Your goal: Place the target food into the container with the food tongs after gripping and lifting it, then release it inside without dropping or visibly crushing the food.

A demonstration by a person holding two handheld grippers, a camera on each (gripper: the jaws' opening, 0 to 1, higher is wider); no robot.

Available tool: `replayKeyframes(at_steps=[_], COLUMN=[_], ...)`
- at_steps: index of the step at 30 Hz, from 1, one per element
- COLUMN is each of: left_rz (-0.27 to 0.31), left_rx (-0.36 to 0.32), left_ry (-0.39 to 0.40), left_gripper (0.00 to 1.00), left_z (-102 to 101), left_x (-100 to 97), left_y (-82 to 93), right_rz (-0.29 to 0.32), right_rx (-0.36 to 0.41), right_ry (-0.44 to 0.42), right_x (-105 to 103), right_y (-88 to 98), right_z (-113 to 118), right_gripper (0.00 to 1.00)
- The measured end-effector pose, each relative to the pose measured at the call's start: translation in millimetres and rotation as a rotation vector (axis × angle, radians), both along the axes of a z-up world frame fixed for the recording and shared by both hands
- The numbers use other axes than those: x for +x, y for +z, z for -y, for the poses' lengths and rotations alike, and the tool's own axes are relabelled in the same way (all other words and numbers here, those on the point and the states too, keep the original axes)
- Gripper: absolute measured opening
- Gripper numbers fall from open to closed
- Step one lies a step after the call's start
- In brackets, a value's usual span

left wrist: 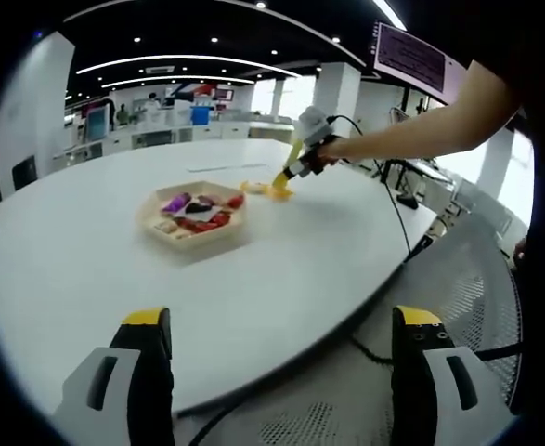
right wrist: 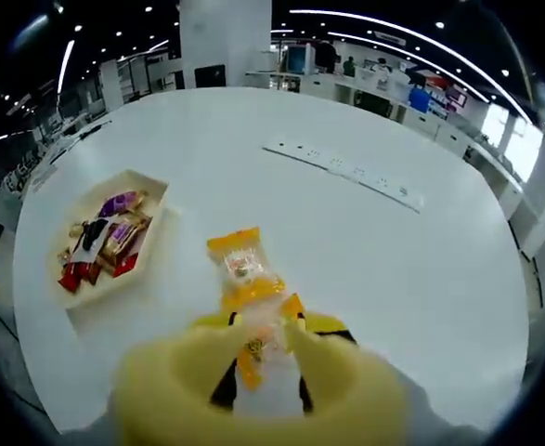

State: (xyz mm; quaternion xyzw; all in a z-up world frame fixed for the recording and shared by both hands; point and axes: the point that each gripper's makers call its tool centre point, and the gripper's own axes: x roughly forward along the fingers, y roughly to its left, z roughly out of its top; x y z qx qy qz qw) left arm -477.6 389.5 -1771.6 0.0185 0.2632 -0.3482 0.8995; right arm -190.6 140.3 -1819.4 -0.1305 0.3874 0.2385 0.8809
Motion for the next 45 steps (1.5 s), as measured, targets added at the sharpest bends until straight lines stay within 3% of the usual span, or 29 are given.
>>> replayKeyframes(at_steps=[12, 32, 37, 45], left_rz=[0.0, -0.008, -0.006, 0.007], left_rx=[0.005, 0.013, 0.01, 0.0], left_ry=[-0.013, -0.021, -0.022, -0.021], left_gripper=[0.95, 0.95, 0.95, 0.95], left_z=[1.1, 2.1, 2.6, 3.4], left_x=[-1.9, -3.3, -3.2, -2.5], left_y=[-0.5, -1.8, -1.1, 2.0], right_rz=[-0.032, 0.001, -0.001, 0.019], right_rx=[0.017, 0.022, 0.011, 0.017], right_ry=[-0.021, -0.04, -0.021, -0.007], right_x=[-16.8, -12.3, -12.3, -9.9], right_y=[-5.2, 4.8, 14.7, 49.4], right_z=[3.7, 4.3, 2.3, -5.5], right_gripper=[0.18, 0.13, 0.13, 0.13])
